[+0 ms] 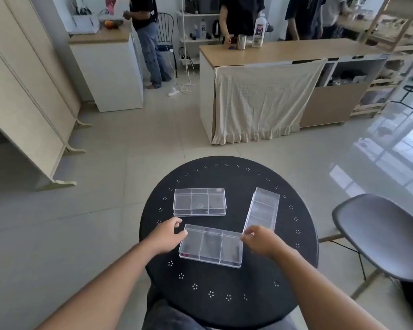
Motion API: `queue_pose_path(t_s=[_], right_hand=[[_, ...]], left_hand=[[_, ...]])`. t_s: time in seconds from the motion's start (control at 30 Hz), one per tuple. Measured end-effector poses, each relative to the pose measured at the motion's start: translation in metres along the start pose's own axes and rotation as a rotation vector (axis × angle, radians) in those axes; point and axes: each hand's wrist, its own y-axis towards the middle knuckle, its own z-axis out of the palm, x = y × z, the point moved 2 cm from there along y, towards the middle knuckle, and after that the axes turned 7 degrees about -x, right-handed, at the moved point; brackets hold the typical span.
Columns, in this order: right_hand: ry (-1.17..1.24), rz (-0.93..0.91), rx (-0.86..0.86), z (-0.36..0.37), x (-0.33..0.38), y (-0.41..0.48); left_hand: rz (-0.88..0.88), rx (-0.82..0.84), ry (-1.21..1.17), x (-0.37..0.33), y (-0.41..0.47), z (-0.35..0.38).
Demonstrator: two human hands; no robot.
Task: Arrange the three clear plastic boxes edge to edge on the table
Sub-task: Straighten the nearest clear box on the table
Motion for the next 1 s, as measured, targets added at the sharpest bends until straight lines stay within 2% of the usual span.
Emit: queue_pose_path(t_s=[0.13, 0.27, 0.47, 0.8, 1.0], right_hand=[[-0.086, 0.004, 0.053, 0.017, -0.009, -0.002], [-0.09, 0.023, 0.079, 0.034, -0.011, 0.0], [0.022, -0.057, 0.036, 0.052, -0.004, 0.003], [0.184, -0.066, 0.065, 0.06, -0.008, -0.003], [0.245, -0.012, 0.109, 0.067, -0.015, -0.001]], left_hand=[[-0.079, 0.063, -0.036, 0.013, -0.003, 0.019], [-0.083, 0.107, -0.108, 0.02, -0.005, 0.036], [-0.044, 0.077, -0.159, 0.032, -0.009, 0.047], [-0.055, -0.064, -0.011, 0.039, -0.002, 0.069], [-0.072, -0.084, -0.172, 0.038, -0.004, 0.067]])
